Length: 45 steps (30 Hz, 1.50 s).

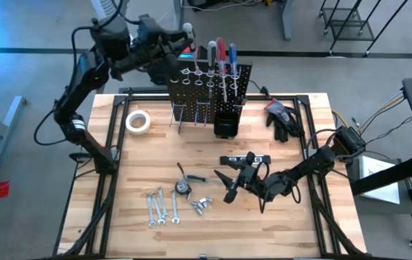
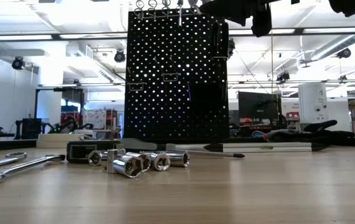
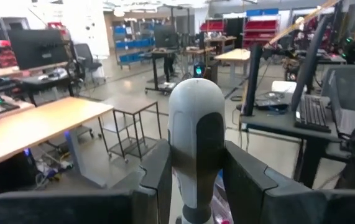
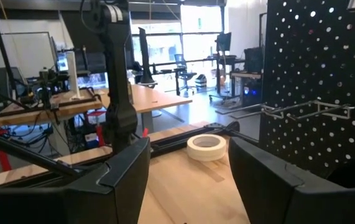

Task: Hang tools onto peg board
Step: Hang the bit driver handle on the pegboard

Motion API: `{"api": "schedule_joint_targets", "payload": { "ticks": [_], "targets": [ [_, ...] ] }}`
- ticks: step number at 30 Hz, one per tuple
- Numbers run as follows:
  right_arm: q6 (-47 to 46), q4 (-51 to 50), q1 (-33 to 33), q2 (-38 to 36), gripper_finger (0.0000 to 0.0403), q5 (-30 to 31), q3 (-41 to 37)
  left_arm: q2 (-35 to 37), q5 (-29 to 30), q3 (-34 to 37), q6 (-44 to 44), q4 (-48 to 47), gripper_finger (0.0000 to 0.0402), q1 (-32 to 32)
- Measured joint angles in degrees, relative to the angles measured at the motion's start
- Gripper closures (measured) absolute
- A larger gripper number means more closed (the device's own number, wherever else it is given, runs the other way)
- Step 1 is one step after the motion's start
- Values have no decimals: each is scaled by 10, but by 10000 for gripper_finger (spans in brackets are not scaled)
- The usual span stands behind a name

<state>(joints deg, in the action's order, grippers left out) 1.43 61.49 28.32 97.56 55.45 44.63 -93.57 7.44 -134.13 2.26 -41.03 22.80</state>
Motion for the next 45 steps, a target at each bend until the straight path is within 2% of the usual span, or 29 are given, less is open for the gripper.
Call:
{"api": "schedule_joint_targets", "payload": {
  "ticks": [8, 14, 28, 33, 40, 45],
  "targets": [
    [-1, 0, -2, 0, 194, 0, -1, -1, -12, 0, -4, -9, 305, 12],
    [-8, 0, -5, 0, 194, -3, -1, -2, -15, 0, -42, -65, 305, 29],
    [-31, -10, -5, 0, 194, -4, -1, -5, -24, 0, -75, -51, 305, 32],
    [-40, -14, -6, 0, 194, -4, -1, -8, -63, 0, -93, -74, 305, 47],
    [-46, -13, -8, 0, 194, -5, -1, -20, -70, -2, -110, -70, 305, 60],
    [-52, -13, -10, 0, 194, -15, -1, -42, -119, -2, -134, -87, 305, 70]
  ]
}}
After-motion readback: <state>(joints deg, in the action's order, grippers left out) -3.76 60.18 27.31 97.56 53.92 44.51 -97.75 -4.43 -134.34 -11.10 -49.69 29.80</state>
